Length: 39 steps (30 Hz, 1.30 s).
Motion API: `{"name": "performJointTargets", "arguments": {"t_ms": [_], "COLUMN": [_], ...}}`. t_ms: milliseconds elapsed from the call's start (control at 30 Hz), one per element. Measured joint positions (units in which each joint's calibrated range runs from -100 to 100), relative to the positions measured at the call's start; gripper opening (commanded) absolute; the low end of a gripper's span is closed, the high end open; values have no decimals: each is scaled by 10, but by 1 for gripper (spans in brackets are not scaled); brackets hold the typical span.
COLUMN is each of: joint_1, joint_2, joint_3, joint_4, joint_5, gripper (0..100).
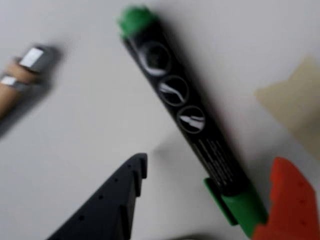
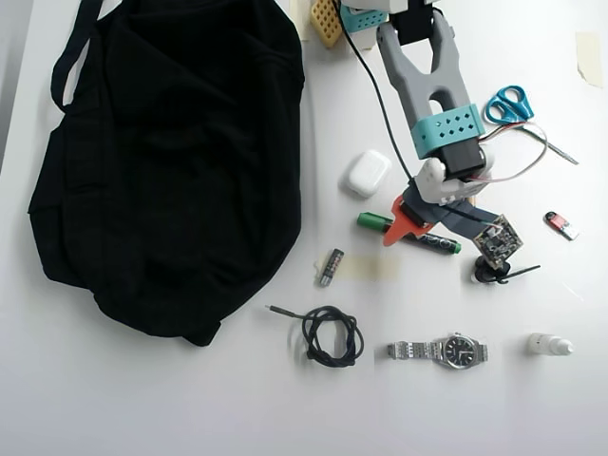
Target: Put the whiteboard marker into the black bag
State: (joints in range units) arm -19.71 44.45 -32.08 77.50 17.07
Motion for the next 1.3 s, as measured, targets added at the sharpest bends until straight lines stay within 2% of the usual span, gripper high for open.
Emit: {"name": "performJointTargets", "arguments": {"t_ms": [400,500,633,733,1100,1300], "joint_1": [4,7,5,5,4,31], "joint_2": [10,21,23,23,24,6], "joint_3": [-1,-5,-9,-13,-20,-164], "joint_4": [0,0,0,-5,9,165], "joint_5": [-18,-29,-43,-48,-46,-45], "gripper": [30,23,8,2,2,2]}}
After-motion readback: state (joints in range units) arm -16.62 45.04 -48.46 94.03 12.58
